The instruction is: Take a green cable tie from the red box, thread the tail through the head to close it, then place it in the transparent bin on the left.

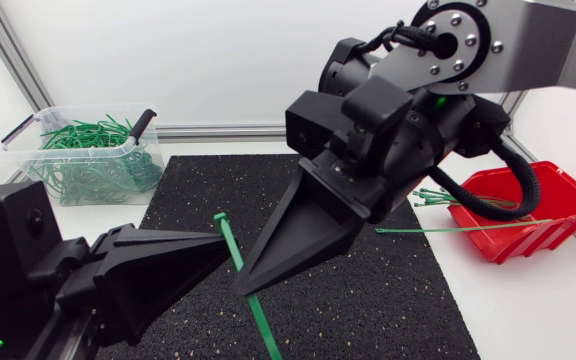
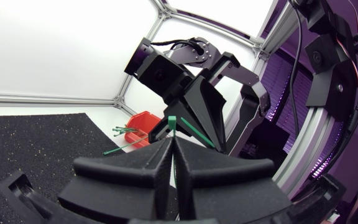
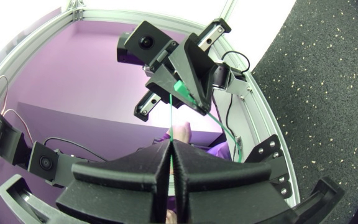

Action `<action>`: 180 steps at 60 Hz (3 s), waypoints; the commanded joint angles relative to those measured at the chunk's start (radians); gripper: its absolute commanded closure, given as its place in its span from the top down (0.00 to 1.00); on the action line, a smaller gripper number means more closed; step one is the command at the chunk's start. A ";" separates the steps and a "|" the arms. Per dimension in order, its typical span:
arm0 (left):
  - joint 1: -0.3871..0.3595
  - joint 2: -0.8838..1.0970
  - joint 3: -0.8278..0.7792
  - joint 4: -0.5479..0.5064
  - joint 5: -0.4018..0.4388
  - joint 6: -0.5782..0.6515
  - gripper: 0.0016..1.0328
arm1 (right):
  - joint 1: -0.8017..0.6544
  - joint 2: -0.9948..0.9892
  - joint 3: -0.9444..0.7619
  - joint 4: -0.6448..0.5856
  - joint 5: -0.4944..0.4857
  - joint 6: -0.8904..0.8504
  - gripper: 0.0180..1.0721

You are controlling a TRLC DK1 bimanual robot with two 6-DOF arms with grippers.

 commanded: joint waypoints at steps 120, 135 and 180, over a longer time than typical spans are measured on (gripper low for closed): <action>0.090 0.080 0.039 0.047 0.101 -0.081 0.04 | -0.035 0.076 0.050 -0.098 -0.012 -0.126 0.05; 0.095 0.082 0.038 0.049 0.101 -0.079 0.04 | -0.037 0.068 0.048 -0.112 -0.012 -0.139 0.05; 0.084 0.073 0.036 0.038 0.101 -0.081 0.04 | -0.066 0.102 0.064 -0.113 -0.012 -0.155 0.05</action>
